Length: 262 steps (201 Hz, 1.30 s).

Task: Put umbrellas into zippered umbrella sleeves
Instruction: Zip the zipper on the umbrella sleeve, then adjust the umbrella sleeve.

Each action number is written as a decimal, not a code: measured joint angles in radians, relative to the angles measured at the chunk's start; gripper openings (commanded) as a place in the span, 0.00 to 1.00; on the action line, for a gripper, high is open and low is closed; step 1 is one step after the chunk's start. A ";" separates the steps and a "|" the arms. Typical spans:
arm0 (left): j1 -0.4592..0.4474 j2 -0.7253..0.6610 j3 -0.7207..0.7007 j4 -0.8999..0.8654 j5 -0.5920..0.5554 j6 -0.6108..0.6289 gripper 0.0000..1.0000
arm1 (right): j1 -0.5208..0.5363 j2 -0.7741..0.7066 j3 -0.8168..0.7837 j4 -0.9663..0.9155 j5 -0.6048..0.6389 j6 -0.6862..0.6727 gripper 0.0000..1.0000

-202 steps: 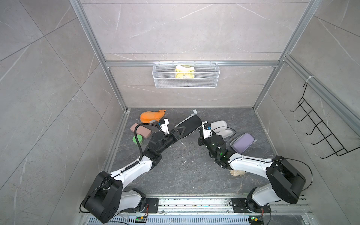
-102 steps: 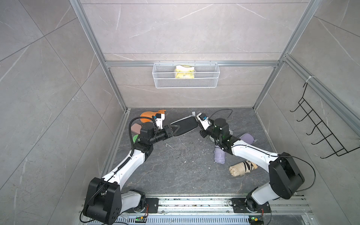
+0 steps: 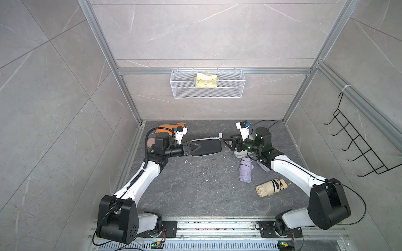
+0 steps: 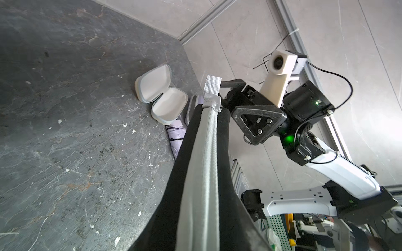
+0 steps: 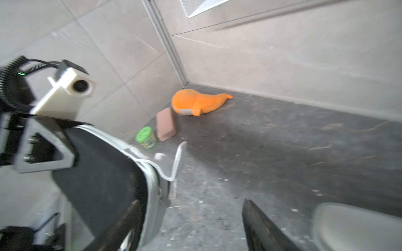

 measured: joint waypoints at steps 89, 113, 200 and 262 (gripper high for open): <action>-0.003 0.001 0.009 -0.029 0.046 0.056 0.18 | 0.039 0.203 0.038 0.286 -0.346 0.390 0.46; 0.005 -0.007 0.022 -0.031 0.038 0.050 0.51 | 0.034 0.232 0.037 0.393 -0.365 0.470 0.26; -0.014 -0.264 -0.342 0.466 -0.494 -0.373 0.99 | 0.081 0.293 -0.061 0.776 -0.002 0.888 0.11; -0.247 -0.100 -0.405 0.708 -0.763 -0.498 0.88 | 0.286 0.293 -0.109 0.769 0.332 0.986 0.13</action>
